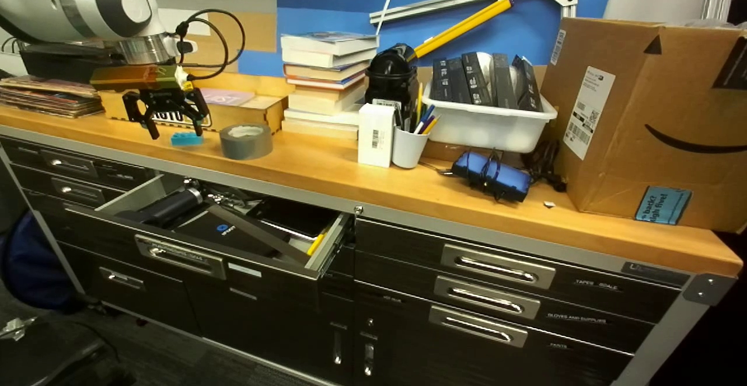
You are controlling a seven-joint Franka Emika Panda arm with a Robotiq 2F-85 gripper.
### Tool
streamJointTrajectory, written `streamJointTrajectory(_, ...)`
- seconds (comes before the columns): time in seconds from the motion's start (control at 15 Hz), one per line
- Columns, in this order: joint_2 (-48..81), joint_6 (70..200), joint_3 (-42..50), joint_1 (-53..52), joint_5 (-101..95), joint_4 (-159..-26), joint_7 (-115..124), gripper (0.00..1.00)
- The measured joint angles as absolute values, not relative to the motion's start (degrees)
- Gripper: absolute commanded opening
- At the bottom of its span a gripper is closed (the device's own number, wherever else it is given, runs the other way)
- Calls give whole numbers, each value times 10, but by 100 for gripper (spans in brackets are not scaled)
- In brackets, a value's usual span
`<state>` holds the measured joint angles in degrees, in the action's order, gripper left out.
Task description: Put the blue object in the drawer and close the drawer
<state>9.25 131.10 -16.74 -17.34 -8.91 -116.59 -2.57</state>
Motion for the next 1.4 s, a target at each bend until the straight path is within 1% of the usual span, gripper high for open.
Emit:
streamJointTrajectory(0.53,188,1312,-167,-194,-89,-1071,-26,100)
streamJointTrajectory(0.6,194,1312,-167,-194,-89,-1063,-26,89)
streamJointTrajectory(0.67,198,1312,-165,-194,-89,-1057,-26,99)
streamJointTrajectory(0.73,202,1312,-164,-194,-89,-1051,-26,97)
streamJointTrajectory(0.87,207,1312,-160,-194,-89,-1043,-25,100)
streamJointTrajectory(1.2,212,1312,-151,-194,-89,-1038,-18,100)
streamJointTrajectory(1.27,213,1312,-149,-194,-89,-1038,-15,75)
streamJointTrajectory(1.33,214,1312,-146,-194,-89,-1038,-11,73)
streamJointTrajectory(1.4,215,1312,-144,-194,-89,-1038,-7,66)
